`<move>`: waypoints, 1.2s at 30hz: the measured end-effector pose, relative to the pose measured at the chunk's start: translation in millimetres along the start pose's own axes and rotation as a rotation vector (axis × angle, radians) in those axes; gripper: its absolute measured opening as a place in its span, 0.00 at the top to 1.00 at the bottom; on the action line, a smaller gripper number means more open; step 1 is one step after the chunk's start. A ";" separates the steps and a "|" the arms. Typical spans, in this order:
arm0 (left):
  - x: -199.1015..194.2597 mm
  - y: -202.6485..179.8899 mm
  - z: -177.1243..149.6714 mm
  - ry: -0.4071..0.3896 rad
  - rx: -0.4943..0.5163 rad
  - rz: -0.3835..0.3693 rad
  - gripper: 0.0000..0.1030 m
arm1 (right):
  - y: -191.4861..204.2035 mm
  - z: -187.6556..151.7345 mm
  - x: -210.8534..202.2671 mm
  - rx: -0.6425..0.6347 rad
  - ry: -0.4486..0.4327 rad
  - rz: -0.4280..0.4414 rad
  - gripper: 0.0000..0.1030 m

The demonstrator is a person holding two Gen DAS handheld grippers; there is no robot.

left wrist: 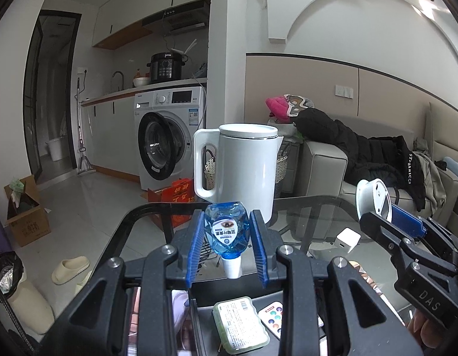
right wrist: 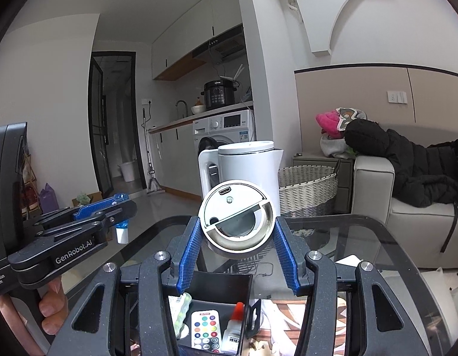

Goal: Organize rigid objects
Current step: 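Lift the blue-capped bottle with the left gripper while the right lifts the white lid, then lower the blue-capped bottle and white lid into the black box and open both grippers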

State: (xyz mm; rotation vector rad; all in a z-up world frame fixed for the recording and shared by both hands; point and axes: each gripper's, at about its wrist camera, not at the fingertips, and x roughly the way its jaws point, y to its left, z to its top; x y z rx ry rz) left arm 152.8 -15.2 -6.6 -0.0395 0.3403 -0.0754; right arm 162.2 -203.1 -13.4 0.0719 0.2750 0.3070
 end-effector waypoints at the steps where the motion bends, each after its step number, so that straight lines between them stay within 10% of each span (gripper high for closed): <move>1: 0.5 0.4 0.6 0.003 -0.004 -0.003 0.72 | -0.4 0.4 0.7 0.002 0.003 -0.001 0.52; 25: 15.3 7.2 -2.4 0.075 -0.021 0.003 0.72 | 13.1 -4.6 19.2 -0.028 0.083 0.026 0.52; 36: 39.7 10.1 -15.8 0.237 -0.025 0.001 0.72 | 29.4 -17.2 46.6 -0.069 0.251 0.078 0.52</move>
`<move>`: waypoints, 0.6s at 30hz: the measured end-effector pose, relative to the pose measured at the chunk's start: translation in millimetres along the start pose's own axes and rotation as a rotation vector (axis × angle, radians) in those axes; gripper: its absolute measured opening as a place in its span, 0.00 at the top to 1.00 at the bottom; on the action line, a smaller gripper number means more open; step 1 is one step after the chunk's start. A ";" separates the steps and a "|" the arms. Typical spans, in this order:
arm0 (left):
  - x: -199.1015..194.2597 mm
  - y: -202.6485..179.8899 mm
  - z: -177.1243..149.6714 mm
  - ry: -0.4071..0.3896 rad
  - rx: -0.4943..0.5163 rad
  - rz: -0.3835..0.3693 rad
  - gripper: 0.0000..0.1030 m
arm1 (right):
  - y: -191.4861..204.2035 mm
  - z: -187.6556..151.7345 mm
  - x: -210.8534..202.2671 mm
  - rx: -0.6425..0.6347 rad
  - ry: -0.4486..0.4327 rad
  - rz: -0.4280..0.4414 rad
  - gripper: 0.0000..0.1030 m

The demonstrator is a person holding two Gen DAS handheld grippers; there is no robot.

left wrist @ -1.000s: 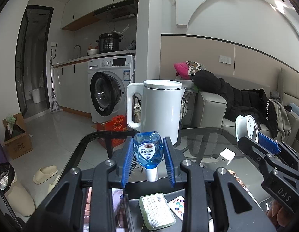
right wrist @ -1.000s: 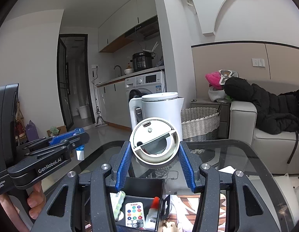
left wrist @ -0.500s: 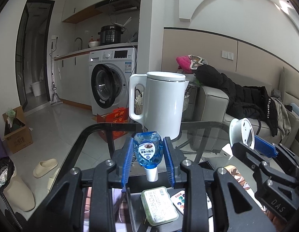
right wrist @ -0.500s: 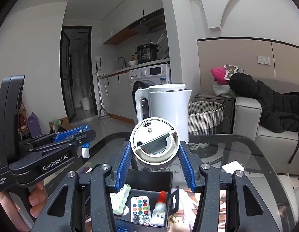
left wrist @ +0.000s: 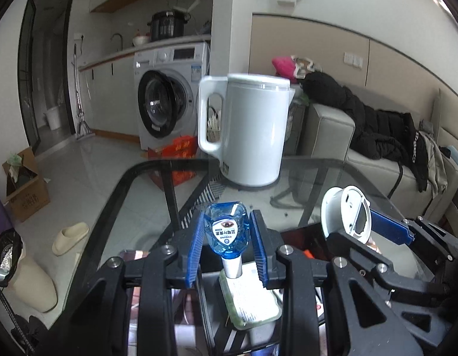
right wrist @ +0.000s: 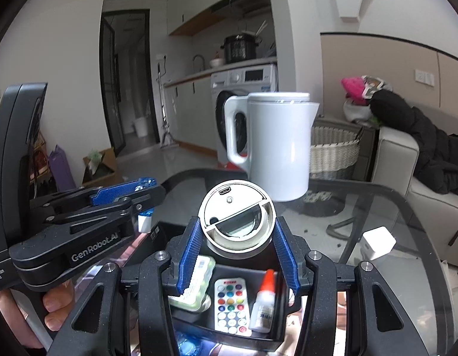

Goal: Organize rigid objects
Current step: 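Lower the blue-capped bottle and white lid into the black box and open both grippers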

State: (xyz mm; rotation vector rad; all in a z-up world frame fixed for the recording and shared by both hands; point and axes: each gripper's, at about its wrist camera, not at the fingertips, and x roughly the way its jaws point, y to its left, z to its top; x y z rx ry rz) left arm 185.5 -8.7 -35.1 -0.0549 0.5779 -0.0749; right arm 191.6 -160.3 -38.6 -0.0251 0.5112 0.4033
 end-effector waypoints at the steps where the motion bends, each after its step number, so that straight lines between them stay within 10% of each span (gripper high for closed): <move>1: 4.7 0.5 -1.1 0.028 -0.003 -0.005 0.72 | 2.1 -1.3 4.8 -0.007 0.030 0.004 0.52; 9: 43.1 -5.4 -21.3 0.259 0.029 -0.008 0.72 | 1.0 -19.9 43.3 -0.002 0.264 0.014 0.52; 18: 47.2 -21.0 -28.4 0.313 0.102 -0.027 0.72 | 5.8 -34.6 65.8 -0.042 0.405 0.022 0.52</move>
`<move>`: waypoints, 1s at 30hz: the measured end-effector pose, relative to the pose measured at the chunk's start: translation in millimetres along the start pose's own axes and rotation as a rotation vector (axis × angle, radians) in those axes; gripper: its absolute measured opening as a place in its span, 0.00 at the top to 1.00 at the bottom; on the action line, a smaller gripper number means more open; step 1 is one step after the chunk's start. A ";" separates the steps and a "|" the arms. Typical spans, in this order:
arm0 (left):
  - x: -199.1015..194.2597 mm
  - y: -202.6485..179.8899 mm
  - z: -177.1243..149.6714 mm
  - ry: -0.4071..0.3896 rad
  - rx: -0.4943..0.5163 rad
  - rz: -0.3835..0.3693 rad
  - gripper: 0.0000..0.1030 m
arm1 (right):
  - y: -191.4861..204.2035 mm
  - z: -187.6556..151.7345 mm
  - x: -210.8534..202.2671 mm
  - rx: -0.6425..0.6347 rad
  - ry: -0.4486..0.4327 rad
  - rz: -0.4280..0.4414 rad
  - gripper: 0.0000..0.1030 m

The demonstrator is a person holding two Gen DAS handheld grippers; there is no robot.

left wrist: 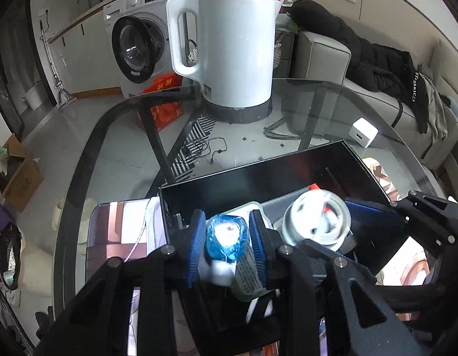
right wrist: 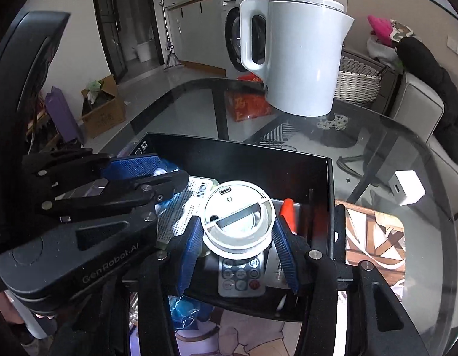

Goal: Organize rigid objects
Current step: 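Lower the blue-capped bottle and white lid into the black box and open both grippers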

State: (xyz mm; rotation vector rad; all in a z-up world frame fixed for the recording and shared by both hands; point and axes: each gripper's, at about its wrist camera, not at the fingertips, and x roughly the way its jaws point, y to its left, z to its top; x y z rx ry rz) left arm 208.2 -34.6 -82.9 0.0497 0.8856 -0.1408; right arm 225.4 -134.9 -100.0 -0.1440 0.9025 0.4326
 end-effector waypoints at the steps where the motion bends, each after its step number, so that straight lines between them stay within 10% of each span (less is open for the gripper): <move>1: -0.2 0.5 0.1 -0.001 -0.001 0.000 0.72 | -1.8 -0.2 0.8 0.003 0.003 0.000 0.52; 30: -47.8 3.1 -3.9 -0.147 -0.026 0.016 0.47 | 0.2 -5.4 -48.0 0.046 -0.108 -0.044 0.51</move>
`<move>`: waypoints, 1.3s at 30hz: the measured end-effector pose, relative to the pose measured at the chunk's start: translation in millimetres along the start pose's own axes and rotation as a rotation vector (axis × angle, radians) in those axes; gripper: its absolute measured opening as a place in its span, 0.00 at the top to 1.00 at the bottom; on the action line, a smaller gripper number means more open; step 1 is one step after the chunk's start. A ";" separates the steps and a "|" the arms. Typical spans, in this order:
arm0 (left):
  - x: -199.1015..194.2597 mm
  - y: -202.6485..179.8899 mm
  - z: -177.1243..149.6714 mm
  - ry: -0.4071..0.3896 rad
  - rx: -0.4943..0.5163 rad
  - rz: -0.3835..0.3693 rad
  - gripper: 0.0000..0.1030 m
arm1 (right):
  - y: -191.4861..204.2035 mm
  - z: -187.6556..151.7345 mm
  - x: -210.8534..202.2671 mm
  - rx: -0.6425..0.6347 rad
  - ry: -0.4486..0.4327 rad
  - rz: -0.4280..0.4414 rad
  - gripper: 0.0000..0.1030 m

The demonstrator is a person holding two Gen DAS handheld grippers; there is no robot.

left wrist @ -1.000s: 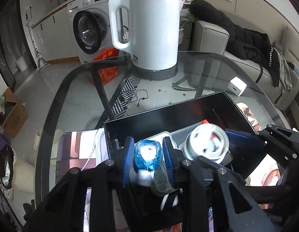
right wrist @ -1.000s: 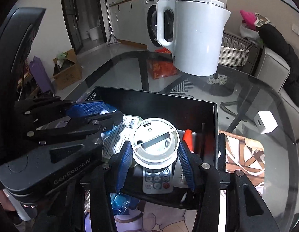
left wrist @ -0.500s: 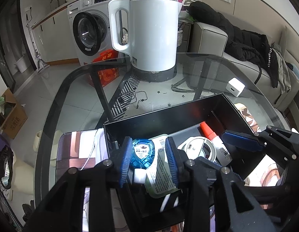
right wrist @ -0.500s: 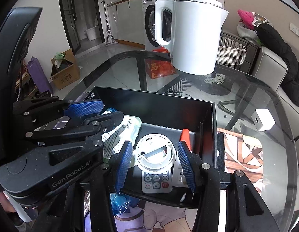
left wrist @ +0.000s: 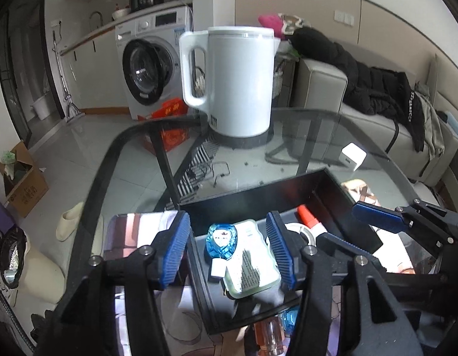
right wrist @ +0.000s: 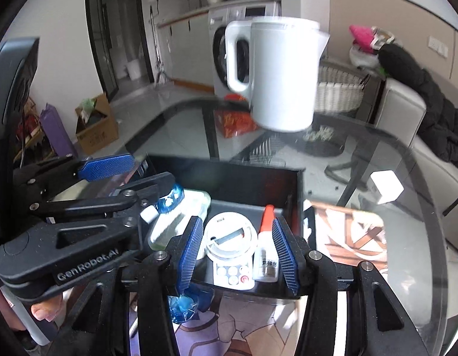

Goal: Organize rigid objects
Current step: 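Lower the blue-capped bottle and white lid into the black box and open both grippers, then grasp the orange-handled screwdriver with the left gripper while the right grasps the blue faceted bottle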

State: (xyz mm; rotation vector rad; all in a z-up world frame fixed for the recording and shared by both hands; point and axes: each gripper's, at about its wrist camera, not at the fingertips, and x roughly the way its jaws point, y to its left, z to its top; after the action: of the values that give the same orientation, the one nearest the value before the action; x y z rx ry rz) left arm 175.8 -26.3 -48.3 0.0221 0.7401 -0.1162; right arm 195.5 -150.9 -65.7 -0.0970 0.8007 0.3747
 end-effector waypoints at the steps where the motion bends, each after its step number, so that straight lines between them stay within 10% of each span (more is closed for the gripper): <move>1: -7.9 0.0 0.1 -0.021 0.001 0.000 0.46 | 0.2 0.1 -7.3 0.001 -0.018 -0.003 0.51; 6: -54.2 4.9 -0.9 -0.176 -0.022 -0.018 0.42 | -1.9 -3.9 -50.8 0.024 -0.157 -0.013 0.48; 10: -100.7 1.3 -7.1 -0.354 -0.001 0.054 0.08 | 0.3 -10.2 -95.8 0.047 -0.307 -0.032 0.28; 16: -148.4 3.0 -24.4 -0.474 0.003 0.038 0.06 | 7.7 -20.8 -144.1 0.061 -0.426 -0.025 0.20; 39: -153.9 11.8 -47.2 -0.372 -0.027 0.002 0.06 | 13.6 -43.5 -166.1 0.046 -0.402 -0.029 0.18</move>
State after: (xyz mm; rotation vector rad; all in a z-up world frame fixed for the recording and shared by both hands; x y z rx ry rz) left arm 32.7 3.3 20.2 -0.0245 0.3703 -0.1044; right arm 55.5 -196.4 23.8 0.0107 0.4098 0.3338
